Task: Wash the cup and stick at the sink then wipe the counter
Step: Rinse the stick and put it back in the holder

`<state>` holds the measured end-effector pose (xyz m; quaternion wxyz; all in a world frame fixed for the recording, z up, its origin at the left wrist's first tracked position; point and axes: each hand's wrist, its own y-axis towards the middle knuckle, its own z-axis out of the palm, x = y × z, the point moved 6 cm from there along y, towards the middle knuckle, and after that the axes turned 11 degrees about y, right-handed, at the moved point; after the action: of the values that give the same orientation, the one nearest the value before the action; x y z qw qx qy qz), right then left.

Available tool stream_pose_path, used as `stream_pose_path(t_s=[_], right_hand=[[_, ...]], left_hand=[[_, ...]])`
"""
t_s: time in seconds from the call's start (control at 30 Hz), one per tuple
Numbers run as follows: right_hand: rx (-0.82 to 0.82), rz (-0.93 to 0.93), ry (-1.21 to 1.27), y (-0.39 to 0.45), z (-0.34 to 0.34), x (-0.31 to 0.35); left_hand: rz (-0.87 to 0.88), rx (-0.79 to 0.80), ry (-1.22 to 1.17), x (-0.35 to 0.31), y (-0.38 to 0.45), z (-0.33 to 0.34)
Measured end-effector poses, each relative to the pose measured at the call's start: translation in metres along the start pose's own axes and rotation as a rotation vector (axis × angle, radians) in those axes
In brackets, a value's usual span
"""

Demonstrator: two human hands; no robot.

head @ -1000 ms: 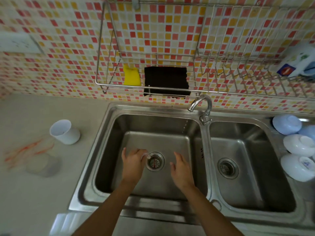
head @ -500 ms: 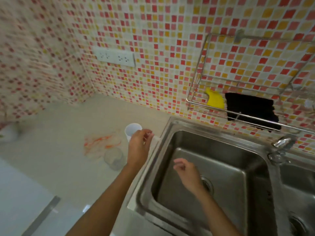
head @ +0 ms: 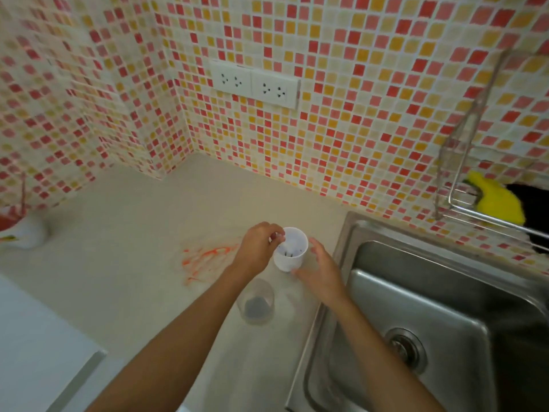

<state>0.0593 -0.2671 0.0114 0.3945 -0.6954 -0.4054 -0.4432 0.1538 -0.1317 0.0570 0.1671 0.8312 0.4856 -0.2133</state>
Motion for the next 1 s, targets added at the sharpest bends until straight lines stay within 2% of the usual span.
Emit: stream_pose_path(t_s=[0.43, 0.57, 1.0], right_hand=[[-0.074, 0.041, 0.049, 0.005, 0.013, -0.005], [-0.069, 0.012, 0.053, 0.005, 0.013, -0.005], [-0.073, -0.013, 0.054, 0.009, 0.012, -0.011]], left_hand=[[0.154, 0.059, 0.063, 0.004, 0.020, 0.006], [0.169, 0.109, 0.117, -0.002, 0.026, 0.009], [0.198, 0.086, 0.123, -0.004, 0.034, 0.010]])
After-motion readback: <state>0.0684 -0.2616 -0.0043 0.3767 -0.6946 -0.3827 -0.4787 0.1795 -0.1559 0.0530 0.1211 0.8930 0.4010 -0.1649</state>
